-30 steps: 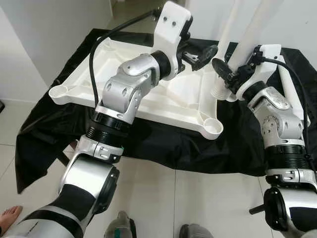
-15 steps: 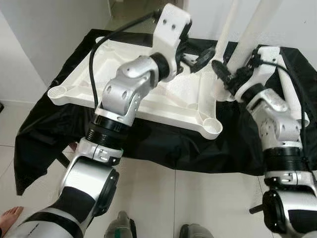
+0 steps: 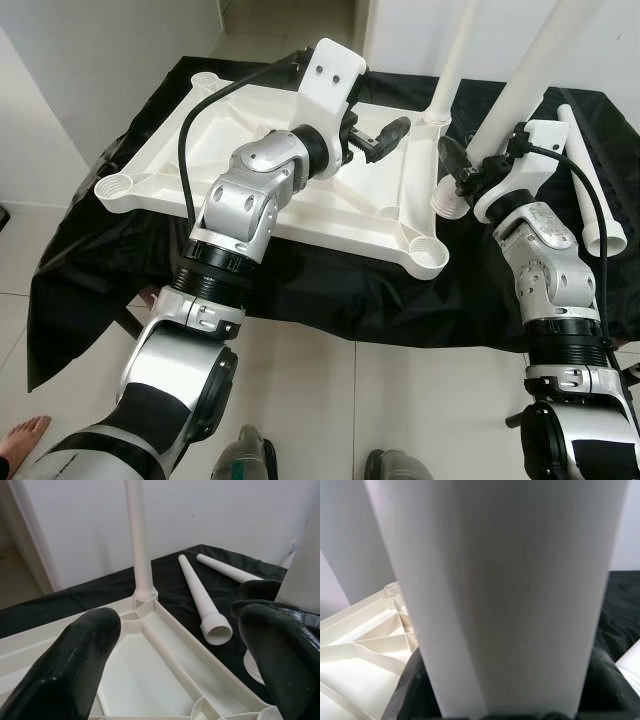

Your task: Building children table

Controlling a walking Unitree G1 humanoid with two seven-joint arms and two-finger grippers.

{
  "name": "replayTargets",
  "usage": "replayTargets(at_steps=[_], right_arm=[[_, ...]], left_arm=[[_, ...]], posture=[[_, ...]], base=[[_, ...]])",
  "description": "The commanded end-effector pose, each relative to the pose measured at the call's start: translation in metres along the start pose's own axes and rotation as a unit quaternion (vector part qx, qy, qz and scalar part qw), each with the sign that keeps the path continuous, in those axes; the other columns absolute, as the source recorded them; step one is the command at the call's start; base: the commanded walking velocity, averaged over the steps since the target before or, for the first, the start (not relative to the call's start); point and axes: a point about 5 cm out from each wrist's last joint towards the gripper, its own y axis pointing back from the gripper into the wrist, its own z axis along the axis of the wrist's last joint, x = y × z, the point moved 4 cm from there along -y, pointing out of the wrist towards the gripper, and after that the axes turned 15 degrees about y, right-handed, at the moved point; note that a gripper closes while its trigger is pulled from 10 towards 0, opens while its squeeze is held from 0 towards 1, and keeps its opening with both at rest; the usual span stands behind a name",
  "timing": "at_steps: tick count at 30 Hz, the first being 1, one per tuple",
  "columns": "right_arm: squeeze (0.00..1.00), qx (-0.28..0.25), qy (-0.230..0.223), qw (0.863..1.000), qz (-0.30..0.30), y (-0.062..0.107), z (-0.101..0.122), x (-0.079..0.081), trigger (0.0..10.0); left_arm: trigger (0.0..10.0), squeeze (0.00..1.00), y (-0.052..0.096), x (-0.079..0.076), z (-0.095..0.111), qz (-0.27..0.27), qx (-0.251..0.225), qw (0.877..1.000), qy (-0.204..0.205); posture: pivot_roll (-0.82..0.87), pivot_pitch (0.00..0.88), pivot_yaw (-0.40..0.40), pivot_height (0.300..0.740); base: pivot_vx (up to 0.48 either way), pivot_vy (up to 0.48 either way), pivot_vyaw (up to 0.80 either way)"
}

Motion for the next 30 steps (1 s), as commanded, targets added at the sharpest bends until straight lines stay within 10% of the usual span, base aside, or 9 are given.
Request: replayTargets(at_steps=[1, 30], right_arm=[[0.0, -0.011, 0.006, 1.0, -0.002, -0.0012, 0.0069, -0.0019, 10.0], [0.0, -0.011, 0.006, 1.0, -0.002, -0.0012, 0.0069, -0.0019, 10.0]], left_arm=[[10.0, 0.0, 0.002, 0.0145, 0.0021, 0.08, -0.022, 0.997, 0.002], [10.0, 0.0, 0.002, 0.0145, 0.0021, 0.08, -0.022, 0.997, 0.002]], posture=[[-0.03, 0.135, 0.081, 0.74], [-0.03, 0.135, 0.081, 0.74]], base=[[0.0, 0.0, 0.0], [0.0, 0.0, 0.0]])
